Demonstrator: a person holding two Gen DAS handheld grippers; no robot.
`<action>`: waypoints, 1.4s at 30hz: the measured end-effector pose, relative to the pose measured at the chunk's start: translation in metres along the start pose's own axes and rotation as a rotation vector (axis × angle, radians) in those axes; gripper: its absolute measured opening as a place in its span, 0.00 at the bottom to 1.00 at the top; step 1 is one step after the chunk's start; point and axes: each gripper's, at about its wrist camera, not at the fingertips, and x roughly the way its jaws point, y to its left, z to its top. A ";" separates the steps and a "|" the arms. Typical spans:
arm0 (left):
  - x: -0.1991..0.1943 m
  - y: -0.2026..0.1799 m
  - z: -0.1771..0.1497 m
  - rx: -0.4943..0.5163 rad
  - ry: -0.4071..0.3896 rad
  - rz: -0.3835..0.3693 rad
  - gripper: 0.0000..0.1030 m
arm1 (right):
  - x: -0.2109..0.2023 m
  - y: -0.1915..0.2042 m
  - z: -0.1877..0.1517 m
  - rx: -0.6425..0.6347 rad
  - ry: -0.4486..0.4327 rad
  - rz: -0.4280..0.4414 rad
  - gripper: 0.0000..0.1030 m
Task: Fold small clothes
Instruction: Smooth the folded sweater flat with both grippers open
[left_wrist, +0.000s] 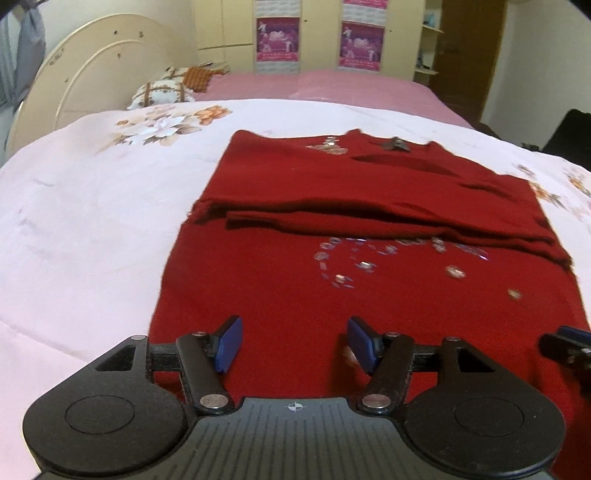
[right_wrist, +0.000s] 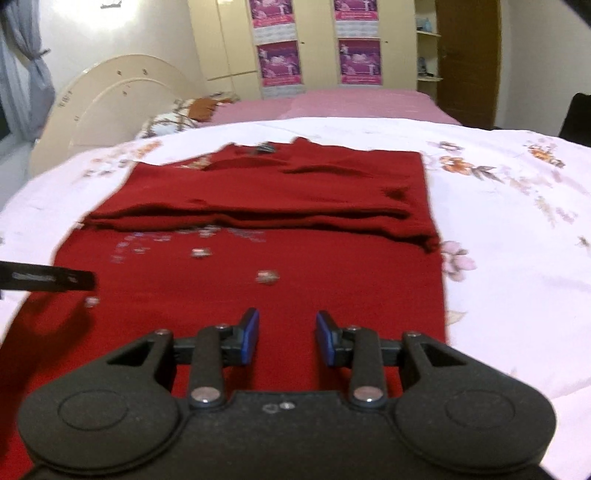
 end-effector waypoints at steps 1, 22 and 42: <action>-0.003 -0.003 -0.001 0.006 0.001 -0.006 0.61 | -0.003 0.005 -0.001 0.000 0.000 0.013 0.33; -0.037 0.022 -0.076 0.103 0.015 -0.044 0.84 | -0.035 0.054 -0.063 -0.061 0.048 -0.141 0.39; -0.079 0.030 -0.114 0.162 0.021 -0.073 0.85 | -0.073 0.105 -0.093 -0.049 0.018 -0.081 0.50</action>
